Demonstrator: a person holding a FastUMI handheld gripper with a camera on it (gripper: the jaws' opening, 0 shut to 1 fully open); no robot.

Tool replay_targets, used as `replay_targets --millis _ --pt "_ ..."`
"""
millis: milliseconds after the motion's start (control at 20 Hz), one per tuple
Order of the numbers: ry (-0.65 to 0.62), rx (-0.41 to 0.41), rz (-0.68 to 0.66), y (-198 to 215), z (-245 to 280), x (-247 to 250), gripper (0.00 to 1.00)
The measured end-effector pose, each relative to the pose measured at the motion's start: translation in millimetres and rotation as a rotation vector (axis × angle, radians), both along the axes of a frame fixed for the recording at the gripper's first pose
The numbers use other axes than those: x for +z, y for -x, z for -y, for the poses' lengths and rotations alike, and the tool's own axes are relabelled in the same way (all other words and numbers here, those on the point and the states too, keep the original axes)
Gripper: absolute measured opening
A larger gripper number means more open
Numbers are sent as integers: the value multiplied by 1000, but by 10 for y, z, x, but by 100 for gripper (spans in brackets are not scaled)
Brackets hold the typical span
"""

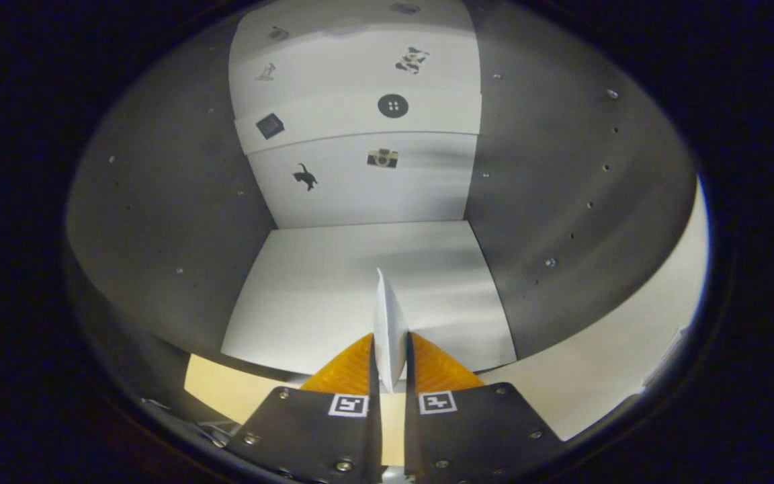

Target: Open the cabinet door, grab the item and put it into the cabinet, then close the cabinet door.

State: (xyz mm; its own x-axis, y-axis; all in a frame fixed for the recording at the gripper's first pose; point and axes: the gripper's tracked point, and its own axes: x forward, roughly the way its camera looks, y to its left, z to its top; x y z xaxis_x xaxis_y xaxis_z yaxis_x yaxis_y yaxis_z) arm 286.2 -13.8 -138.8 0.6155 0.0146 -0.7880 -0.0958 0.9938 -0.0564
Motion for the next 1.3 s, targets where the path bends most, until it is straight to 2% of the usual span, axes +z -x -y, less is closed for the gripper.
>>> replay_targets --millis 350,550,700,1000,1300 --pt "32 34 -65 -15 -113 -188 13" --pt "9 26 -38 -65 -178 -151 25" --pt "-3 21 -7 -65 -192 -75 26" --pt "-3 23 217 29 -200 365 28" --pt "55 36 487 543 -162 979 27"
